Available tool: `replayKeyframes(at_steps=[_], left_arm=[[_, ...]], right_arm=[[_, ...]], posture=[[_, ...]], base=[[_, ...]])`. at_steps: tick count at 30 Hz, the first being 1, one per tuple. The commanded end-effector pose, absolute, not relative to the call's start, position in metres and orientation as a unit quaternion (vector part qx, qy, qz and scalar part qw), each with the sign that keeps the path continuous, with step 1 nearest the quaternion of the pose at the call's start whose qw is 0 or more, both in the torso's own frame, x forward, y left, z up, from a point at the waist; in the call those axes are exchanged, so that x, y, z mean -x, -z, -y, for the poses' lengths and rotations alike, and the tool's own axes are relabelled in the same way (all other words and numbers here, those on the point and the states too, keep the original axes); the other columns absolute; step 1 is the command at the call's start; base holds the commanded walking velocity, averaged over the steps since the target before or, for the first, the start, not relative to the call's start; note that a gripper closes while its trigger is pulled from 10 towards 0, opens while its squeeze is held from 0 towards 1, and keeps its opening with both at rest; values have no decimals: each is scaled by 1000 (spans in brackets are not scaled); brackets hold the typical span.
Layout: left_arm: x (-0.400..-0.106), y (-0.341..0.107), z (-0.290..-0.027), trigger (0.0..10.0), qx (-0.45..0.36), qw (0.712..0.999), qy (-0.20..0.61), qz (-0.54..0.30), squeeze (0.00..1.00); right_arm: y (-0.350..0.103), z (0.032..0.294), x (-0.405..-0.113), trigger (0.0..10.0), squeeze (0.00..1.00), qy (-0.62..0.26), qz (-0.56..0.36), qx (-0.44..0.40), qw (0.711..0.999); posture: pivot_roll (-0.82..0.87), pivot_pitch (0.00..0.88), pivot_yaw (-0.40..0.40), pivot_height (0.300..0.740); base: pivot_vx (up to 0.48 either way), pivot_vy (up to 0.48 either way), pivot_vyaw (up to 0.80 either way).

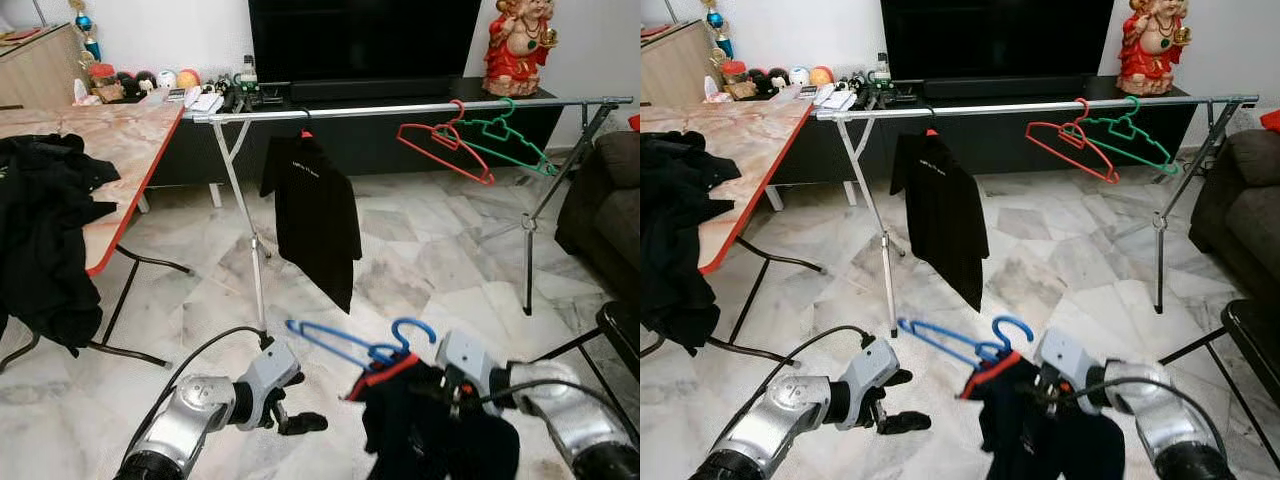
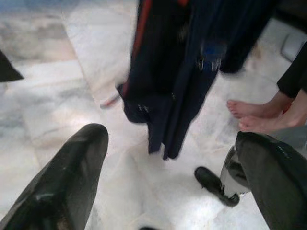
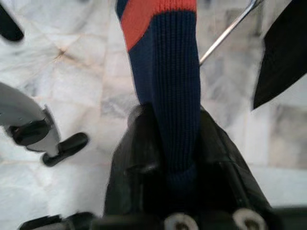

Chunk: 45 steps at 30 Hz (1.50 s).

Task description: Hang hanger

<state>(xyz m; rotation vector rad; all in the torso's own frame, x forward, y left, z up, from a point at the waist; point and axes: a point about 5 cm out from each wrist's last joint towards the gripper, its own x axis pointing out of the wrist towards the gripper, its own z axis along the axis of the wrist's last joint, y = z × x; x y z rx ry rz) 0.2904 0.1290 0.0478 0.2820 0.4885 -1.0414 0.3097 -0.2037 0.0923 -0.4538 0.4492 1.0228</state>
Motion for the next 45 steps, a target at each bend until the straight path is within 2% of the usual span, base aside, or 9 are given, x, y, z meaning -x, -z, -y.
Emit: replayKeyframes(at_steps=[1,2,3,4,8,15,30,34,45], left_arm=[[-288,-41,-128,10000,-150,826,488,-238,1000],[-287,-36,-126,10000,-139,825,487,-251,792],[-287,-36,-126,10000,-139,825,487,-251,792],[-287,-34,-125,10000,-136,825,486,-255,0],[-290,-30,-120,10000,-139,831,476,-251,0],[-305,-32,-116,10000,-140,876,403,-223,0],[-311,-34,-102,10000,-139,888,388,-203,0],[-318,-35,-110,10000,-156,897,356,-209,0],[-307,-22,-133,10000,-175,890,355,-228,0]], right_arm=[[-115,200,-316,0,0,-488,-170,213,829],[-129,193,-315,0,0,-513,-145,208,820],[-129,193,-315,0,0,-513,-145,208,820],[-134,190,-314,0,0,-521,-137,205,817],[-151,181,-311,0,0,-550,-119,212,799],[-173,172,-309,0,0,-559,-87,198,801],[-177,155,-297,0,0,-590,-76,182,783],[-172,157,-296,0,0,-584,-94,191,784],[-168,162,-293,0,0,-591,-115,200,773]], posture=[[-58,55,0,740],[-58,54,-2,740],[-58,54,-2,740],[-58,54,-2,740],[-70,51,-5,740],[-83,49,-8,740],[-104,0,17,740],[-100,4,7,740],[-93,0,0,740]], base=[[0,0,0],[0,0,0],[0,0,0],[0,0,0],[0,0,0],[0,0,0],[0,0,0],[0,0,0],[0,0,0]])
